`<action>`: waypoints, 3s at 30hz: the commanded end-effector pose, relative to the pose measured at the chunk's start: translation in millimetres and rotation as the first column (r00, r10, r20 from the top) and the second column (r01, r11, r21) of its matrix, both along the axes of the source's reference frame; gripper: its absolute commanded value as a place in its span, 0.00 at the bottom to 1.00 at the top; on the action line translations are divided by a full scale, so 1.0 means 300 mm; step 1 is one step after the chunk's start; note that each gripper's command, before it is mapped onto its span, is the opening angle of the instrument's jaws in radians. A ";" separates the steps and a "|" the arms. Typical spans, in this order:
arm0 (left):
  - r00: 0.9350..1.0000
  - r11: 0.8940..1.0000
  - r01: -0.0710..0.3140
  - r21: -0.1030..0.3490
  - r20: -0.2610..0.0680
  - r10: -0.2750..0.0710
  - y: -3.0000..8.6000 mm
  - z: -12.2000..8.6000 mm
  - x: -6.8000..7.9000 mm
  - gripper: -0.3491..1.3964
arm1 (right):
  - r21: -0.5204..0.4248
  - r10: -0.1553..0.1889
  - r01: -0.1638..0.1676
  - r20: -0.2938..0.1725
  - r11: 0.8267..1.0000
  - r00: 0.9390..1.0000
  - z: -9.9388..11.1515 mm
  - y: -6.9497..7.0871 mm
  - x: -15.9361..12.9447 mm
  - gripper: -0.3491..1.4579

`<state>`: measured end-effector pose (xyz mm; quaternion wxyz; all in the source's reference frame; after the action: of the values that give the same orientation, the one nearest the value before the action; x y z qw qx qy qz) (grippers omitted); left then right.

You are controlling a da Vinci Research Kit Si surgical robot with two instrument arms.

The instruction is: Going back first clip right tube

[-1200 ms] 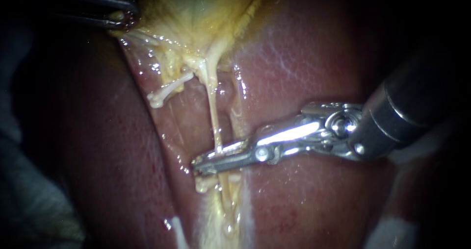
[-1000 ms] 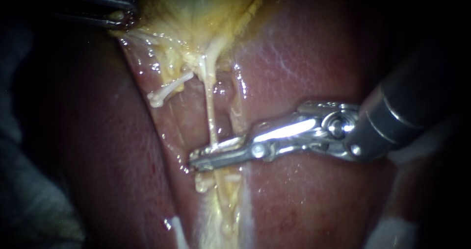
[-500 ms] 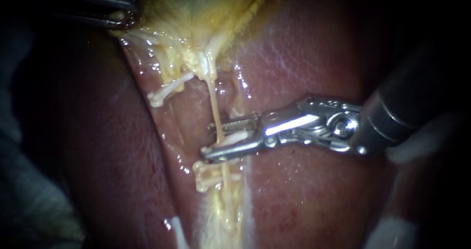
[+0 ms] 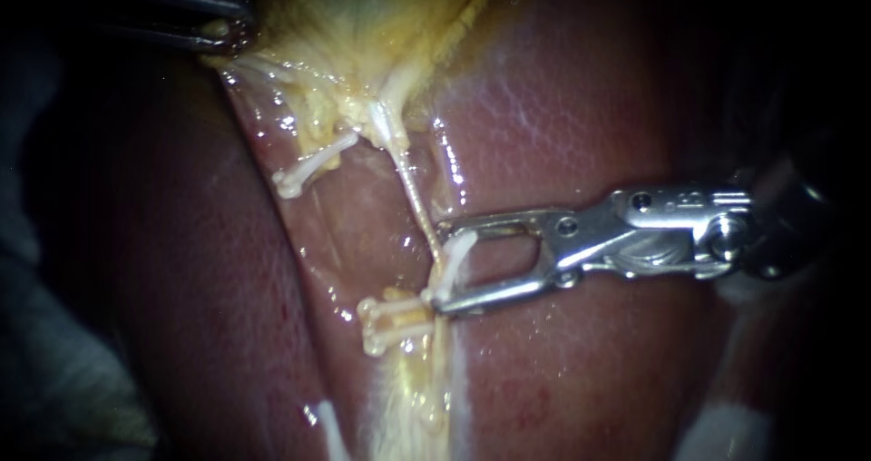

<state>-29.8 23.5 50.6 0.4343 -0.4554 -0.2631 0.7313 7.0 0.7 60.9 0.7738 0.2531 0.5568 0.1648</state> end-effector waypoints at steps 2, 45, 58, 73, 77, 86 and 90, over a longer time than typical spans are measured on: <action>1.000 1.000 0.000 0.000 0.000 0.000 0.0000 0.0000 0.0000 0.00 | -0.037 -0.023 0.024 0.025 0.999 0.999 -0.0008 0.0005 -0.0020 0.47; 1.000 1.000 0.001 -0.001 -0.001 -0.001 -0.0001 0.0003 -0.0005 0.00 | 0.239 -0.070 0.086 -0.075 0.967 0.995 0.0116 -0.0073 0.0307 0.47; 1.000 1.000 0.001 -0.001 -0.001 -0.001 -0.0002 0.0001 -0.0006 0.00 | 0.407 0.026 -0.024 0.001 0.913 1.000 0.0190 -0.0012 0.0295 0.47; 1.000 1.000 0.001 -0.001 -0.001 -0.001 -0.0001 0.0002 -0.0006 0.00 | 0.230 -0.008 0.015 -0.028 0.973 1.000 0.0124 -0.0036 0.0196 0.47; 1.000 1.000 0.001 -0.001 -0.001 -0.001 -0.0001 0.0002 -0.0006 0.00 | 0.128 -0.003 0.001 0.015 0.992 1.000 0.0087 -0.0009 0.0141 0.47; 1.000 1.000 0.001 -0.001 -0.001 -0.001 -0.0001 0.0002 -0.0005 0.00 | -0.093 -0.011 0.012 0.015 0.996 1.000 -0.0014 0.0055 -0.0025 0.47; 1.000 1.000 0.001 -0.001 -0.001 -0.001 -0.0001 0.0002 -0.0005 0.00 | -0.151 -0.028 0.031 0.021 0.988 0.999 -0.0060 0.0025 -0.0099 0.47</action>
<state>-29.9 23.5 50.7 0.4348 -0.4553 -0.2625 0.7313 3.7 1.2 58.8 0.7988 0.1973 0.5575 0.1104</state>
